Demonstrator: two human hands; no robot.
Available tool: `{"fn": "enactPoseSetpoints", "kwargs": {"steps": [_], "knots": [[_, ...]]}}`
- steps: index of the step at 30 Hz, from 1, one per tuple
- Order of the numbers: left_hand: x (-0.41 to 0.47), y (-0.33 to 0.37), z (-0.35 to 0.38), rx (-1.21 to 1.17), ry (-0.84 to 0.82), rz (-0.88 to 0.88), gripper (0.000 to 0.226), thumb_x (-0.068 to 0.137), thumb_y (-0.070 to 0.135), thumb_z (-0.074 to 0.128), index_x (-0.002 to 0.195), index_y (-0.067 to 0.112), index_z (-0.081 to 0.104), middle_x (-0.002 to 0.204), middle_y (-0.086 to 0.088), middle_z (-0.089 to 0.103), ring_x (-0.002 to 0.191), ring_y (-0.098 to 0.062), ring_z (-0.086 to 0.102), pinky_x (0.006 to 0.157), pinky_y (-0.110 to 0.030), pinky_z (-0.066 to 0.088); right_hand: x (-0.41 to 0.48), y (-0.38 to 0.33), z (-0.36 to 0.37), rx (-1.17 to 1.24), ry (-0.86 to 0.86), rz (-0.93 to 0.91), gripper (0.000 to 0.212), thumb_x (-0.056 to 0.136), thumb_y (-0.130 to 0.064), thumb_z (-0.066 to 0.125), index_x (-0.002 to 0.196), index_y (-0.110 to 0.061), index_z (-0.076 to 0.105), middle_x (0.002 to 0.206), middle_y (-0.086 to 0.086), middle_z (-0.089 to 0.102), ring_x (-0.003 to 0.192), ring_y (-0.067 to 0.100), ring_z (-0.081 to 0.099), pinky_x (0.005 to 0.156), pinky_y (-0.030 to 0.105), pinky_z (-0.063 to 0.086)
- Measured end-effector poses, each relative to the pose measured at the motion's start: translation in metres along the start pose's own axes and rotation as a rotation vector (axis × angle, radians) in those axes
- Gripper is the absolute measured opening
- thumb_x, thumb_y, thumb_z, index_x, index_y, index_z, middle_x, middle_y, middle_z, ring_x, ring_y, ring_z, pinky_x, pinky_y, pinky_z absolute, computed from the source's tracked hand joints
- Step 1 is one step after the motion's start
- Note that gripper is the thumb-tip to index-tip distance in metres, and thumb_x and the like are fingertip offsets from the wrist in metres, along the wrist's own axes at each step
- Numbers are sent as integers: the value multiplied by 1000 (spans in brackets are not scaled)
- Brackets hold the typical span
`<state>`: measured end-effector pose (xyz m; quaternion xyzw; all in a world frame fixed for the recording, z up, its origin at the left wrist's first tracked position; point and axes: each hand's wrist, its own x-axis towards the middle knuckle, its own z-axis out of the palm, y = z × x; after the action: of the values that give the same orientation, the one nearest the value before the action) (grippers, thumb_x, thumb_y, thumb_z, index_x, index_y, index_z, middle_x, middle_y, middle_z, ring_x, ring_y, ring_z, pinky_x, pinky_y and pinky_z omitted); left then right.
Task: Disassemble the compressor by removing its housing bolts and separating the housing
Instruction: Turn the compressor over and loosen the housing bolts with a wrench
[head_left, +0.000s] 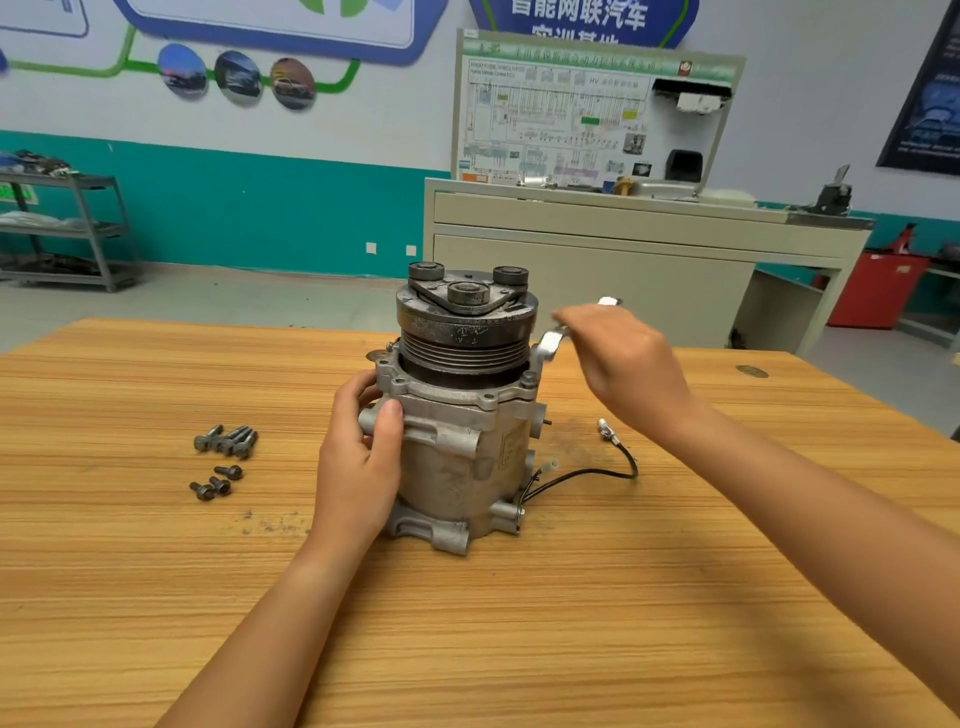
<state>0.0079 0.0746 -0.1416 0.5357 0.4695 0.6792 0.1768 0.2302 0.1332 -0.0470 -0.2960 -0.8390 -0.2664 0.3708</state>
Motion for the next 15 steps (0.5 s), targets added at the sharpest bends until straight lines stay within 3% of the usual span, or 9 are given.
{"fn": "enactPoseSetpoints", "kwargs": {"steps": [3, 6, 9, 11, 13, 15], "knots": [[0, 0, 0, -13, -4, -15, 44, 77, 59, 39, 118, 43, 42, 108, 33, 52, 104, 18, 48, 77, -2, 39, -9, -12, -23, 119, 90, 190, 32, 90, -4, 49, 121, 5, 55, 78, 15, 61, 60, 26, 55, 51, 32, 44], [0, 0, -1, -5, -1, -12, 40, 78, 59, 39, 116, 45, 42, 107, 33, 53, 104, 17, 49, 77, -2, 39, -23, -26, -49, 43, -40, 125, 40, 92, -17, 39, 126, 1, 53, 71, 12, 59, 50, 28, 52, 41, 32, 43], [0, -1, 0, -6, -4, -14, 40, 82, 53, 41, 120, 39, 43, 109, 31, 52, 103, 18, 48, 75, 1, 38, -33, -35, -69, -61, -234, 114, 35, 92, -13, 49, 125, -3, 55, 74, 13, 66, 52, 32, 59, 41, 37, 48], [0, -2, 0, -3, -2, -10, 41, 84, 49, 40, 122, 36, 44, 111, 29, 51, 102, 19, 48, 74, 1, 38, -35, -39, -77, -148, -362, 156, 38, 88, -8, 57, 126, -6, 55, 69, 12, 63, 48, 32, 55, 40, 33, 43], [-1, -2, 0, -5, -4, -17, 41, 84, 49, 40, 123, 35, 43, 111, 29, 51, 103, 19, 48, 75, 1, 38, -32, -43, -78, -259, -435, 158, 43, 92, -13, 51, 135, -13, 45, 72, 7, 57, 52, 28, 50, 44, 29, 34], [-1, -2, 0, -4, -4, -23, 41, 85, 48, 40, 123, 35, 43, 111, 28, 50, 103, 21, 46, 75, 2, 38, -28, -46, -76, -341, -518, 165, 47, 98, -21, 35, 144, -23, 24, 81, 0, 46, 63, 22, 45, 51, 27, 28]]}}
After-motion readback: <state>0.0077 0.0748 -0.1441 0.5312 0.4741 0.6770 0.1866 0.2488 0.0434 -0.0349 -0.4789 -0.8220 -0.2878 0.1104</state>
